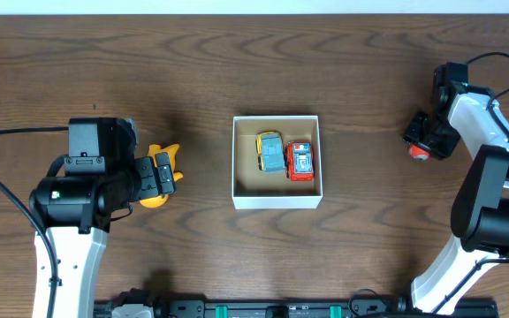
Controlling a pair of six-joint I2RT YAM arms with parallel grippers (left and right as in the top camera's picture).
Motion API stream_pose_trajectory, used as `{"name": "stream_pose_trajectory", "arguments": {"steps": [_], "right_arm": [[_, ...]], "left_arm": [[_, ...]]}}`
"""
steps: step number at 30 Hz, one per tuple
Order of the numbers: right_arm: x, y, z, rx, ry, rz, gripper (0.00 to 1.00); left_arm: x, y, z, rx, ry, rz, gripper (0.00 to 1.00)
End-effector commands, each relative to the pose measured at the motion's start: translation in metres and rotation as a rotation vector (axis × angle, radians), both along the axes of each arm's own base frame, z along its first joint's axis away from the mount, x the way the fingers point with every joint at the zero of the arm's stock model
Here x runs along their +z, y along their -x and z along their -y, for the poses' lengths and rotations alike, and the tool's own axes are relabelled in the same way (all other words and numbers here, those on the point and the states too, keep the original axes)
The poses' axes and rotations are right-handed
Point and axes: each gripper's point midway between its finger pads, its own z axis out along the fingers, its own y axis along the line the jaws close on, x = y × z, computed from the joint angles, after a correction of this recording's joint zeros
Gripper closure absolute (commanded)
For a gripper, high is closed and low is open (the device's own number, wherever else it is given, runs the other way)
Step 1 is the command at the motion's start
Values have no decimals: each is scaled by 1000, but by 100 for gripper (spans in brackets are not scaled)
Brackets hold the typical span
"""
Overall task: Pack container
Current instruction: 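Lower the right gripper and grasp the red-and-white ball, then carry the ball left into the white box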
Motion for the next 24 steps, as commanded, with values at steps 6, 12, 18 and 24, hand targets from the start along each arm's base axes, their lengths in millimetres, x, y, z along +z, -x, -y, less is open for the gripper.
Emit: {"name": "stream_pose_trajectory", "arguments": {"steps": [6, 12, 18, 24], "right_arm": [[-3, 11, -1, 12, -8, -47, 99], [21, 6, -12, 46, 2, 4, 99], [88, -9, -57, 186, 26, 190, 99], [169, -5, -155, 441, 4, 445, 99]], "left_arm": [[4, -2, -2, 12, 1, 10, 2], [4, -2, -2, 12, 1, 10, 2], [4, -2, -2, 12, 1, 10, 2], [4, -2, -2, 12, 1, 9, 2]]}}
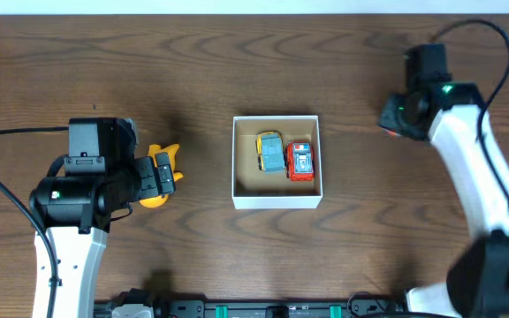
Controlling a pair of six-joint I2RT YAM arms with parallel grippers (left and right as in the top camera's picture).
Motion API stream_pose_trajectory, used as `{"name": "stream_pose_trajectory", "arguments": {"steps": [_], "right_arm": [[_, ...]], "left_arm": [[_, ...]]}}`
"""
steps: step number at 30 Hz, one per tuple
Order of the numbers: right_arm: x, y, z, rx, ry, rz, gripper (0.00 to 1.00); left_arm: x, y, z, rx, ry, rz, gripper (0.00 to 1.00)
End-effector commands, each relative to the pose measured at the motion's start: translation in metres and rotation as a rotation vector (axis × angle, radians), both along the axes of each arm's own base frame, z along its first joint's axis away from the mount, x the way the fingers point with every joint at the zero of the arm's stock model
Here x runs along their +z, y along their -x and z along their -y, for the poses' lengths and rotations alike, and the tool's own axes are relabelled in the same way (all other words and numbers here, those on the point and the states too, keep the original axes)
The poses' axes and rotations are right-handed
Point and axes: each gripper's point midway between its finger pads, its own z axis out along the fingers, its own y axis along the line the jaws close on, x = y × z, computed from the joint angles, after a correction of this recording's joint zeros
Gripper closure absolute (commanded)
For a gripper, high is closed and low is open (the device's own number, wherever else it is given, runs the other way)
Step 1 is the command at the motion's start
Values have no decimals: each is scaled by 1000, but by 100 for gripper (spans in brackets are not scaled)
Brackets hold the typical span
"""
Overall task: Pack container
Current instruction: 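Carry the ball left into the white box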
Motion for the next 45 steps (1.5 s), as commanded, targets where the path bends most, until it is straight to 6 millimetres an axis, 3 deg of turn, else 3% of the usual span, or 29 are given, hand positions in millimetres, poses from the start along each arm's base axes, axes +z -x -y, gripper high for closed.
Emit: {"name": "stream_pose_trajectory", "arguments": {"steps": [1, 4, 6, 12, 17, 23, 40, 45], "right_arm": [[45, 9, -60, 178, -15, 141, 99], [73, 22, -120, 329, -31, 253, 99], [81, 32, -157, 409, -45, 296, 99], [73, 47, -218, 542, -28, 333, 99], [50, 50, -254, 608, -32, 316, 99], [22, 52, -274, 645, -22, 271, 99], [-48, 43, -292, 662, 5, 163, 99], [-68, 40, -293, 662, 20, 136, 87]], "left_arm": [[4, -2, -2, 12, 1, 9, 2], [4, -2, -2, 12, 1, 9, 2], [4, -2, -2, 12, 1, 9, 2], [4, -2, -2, 12, 1, 9, 2], [4, -2, -2, 12, 1, 9, 2], [4, -2, -2, 12, 1, 9, 2], [4, -2, -2, 12, 1, 9, 2], [4, -2, -2, 12, 1, 9, 2]]}}
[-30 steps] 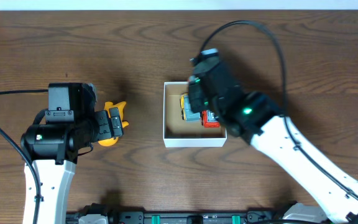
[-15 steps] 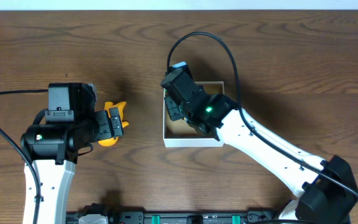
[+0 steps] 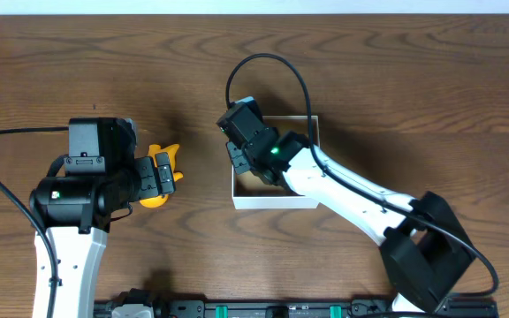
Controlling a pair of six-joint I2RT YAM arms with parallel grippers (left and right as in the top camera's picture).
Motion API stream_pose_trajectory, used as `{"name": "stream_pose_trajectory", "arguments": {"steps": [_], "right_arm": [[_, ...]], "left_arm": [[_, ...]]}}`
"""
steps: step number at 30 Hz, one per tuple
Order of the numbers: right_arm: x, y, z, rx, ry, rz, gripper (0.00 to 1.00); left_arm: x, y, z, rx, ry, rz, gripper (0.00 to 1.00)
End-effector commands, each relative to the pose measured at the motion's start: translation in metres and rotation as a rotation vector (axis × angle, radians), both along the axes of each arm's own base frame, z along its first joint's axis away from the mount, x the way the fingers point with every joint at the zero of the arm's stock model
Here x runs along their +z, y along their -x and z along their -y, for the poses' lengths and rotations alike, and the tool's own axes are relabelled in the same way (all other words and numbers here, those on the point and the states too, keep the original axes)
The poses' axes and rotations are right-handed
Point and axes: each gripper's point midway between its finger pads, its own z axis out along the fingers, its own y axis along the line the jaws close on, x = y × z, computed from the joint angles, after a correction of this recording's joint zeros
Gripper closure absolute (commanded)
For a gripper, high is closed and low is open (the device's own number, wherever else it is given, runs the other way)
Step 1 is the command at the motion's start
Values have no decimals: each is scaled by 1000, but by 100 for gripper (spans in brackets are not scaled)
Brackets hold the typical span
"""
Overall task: Pack container
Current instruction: 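Carry the ball left into the white box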
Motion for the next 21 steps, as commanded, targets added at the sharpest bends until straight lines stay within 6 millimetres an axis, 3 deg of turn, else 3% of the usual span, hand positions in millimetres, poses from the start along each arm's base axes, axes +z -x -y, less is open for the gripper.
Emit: {"name": "stream_pose_trajectory", "arguments": {"steps": [1, 2, 4, 7, 10, 21], "right_arm": [[-11, 0, -3, -4, 9, -11, 84], [-14, -1, -2, -6, 11, -13, 82], [-15, -4, -2, -11, 9, -10, 64], [-14, -9, -2, -19, -2, 0, 59], [-13, -12, -1, -23, -9, 6, 36], [-13, -11, -1, -23, -6, 4, 30]], "left_arm": [[4, -2, -2, 12, 1, 9, 2], [4, -2, -2, 12, 1, 10, 2], [4, -2, -2, 12, 1, 10, 2], [4, -2, -2, 12, 1, 10, 2], [4, -2, -2, 12, 1, 10, 2], [4, -2, -2, 12, 1, 10, 2]]}}
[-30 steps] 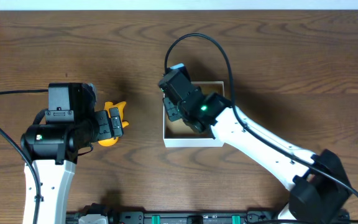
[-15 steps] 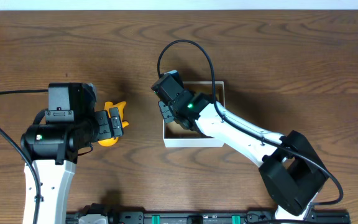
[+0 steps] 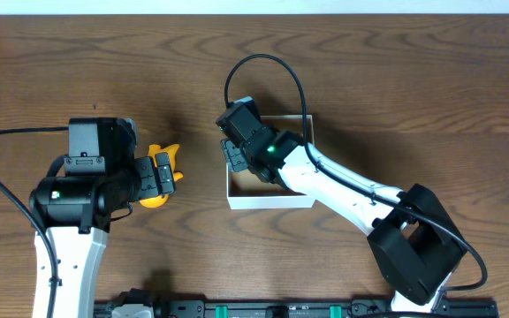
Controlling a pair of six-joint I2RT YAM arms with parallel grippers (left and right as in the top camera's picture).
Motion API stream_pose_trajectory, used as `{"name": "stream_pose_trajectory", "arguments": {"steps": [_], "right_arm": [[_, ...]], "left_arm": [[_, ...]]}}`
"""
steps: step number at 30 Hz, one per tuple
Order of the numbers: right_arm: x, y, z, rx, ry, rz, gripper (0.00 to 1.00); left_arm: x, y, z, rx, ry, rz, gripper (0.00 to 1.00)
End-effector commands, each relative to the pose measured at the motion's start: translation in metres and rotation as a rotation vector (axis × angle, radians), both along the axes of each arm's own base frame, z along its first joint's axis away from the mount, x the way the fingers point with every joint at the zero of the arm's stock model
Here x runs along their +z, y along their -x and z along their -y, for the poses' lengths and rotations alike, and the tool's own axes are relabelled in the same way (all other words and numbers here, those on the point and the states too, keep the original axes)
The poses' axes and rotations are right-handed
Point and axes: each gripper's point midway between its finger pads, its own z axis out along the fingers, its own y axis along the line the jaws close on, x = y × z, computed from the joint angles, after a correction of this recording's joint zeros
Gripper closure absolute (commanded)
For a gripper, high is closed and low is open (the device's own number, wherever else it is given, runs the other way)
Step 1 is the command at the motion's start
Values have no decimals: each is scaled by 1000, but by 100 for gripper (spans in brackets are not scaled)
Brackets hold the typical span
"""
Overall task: Pack container
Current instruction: 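Carry the ball left into the white box, then release the ball in the box and withdraw the right gripper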
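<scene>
The white box [image 3: 268, 202] sits mid-table. My right arm reaches across it from the lower right and hides most of its inside, so the toy cars are out of sight. My right gripper [image 3: 234, 155] hangs over the box's left wall; its jaws are dark and I cannot tell how they stand or whether they hold anything. At the left, a yellow toy [image 3: 155, 200] lies on the table. My left gripper [image 3: 160, 170] sits across the toy's middle with its fingers close together on it.
A black cable [image 3: 263, 66] loops from the right wrist over the table behind the box. The left arm's base [image 3: 69, 256] fills the lower left, and the right arm's base [image 3: 418, 256] the lower right. Dark wooden tabletop surrounds the box.
The right gripper has shifted slightly left, from just inside the box's left part to over its left wall. The box itself now sits a little further left. The left arm is unchanged.
The right gripper was at the far right beside a small red-orange thing, with a yellow-blue car and a red car in the box. It then stood higher and further left, then over the box, covering the cars. The left gripper stayed on the yellow toy.
</scene>
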Motion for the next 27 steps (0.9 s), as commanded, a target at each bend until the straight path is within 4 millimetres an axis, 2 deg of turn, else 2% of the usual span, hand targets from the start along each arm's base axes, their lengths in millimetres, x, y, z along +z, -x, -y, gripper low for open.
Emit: {"name": "stream_pose_trajectory", "arguments": {"steps": [1, 5, 8, 9, 10, 11, 12, 13, 18, 21, 24, 27], "right_arm": [[-3, -2, 2, -12, 2, -4, 30], [-1, -2, 2, -5, 3, 1, 32], [1, -2, 0, 10, 6, 8, 45], [2, -1, -1, 12, 4, 10, 53], [3, 0, -2, 16, 2, 12, 67], [5, 0, -4, 19, -1, 16, 86], [7, 1, -5, 27, -1, 20, 96], [9, 1, -6, 34, -1, 25, 99], [21, 2, -7, 42, -16, 43, 99], [40, -1, -3, 36, -18, 91, 99], [76, -7, 19, -35, 2, 177, 99], [123, -8, 67, -222, -15, 242, 99]], "left_arm": [[4, -2, -2, 12, 1, 9, 2], [4, -2, -2, 12, 1, 9, 2], [4, -2, -2, 12, 1, 9, 2], [4, -2, -2, 12, 1, 9, 2], [4, -2, -2, 12, 1, 9, 2], [4, -2, -2, 12, 1, 9, 2], [4, -2, -2, 12, 1, 9, 2], [4, -2, -2, 12, 1, 9, 2], [4, -2, -2, 12, 1, 9, 2], [4, -2, -2, 12, 1, 9, 2], [4, -2, -2, 3, -3, 10, 2], [4, -1, -2, -26, -16, 10, 2]]}}
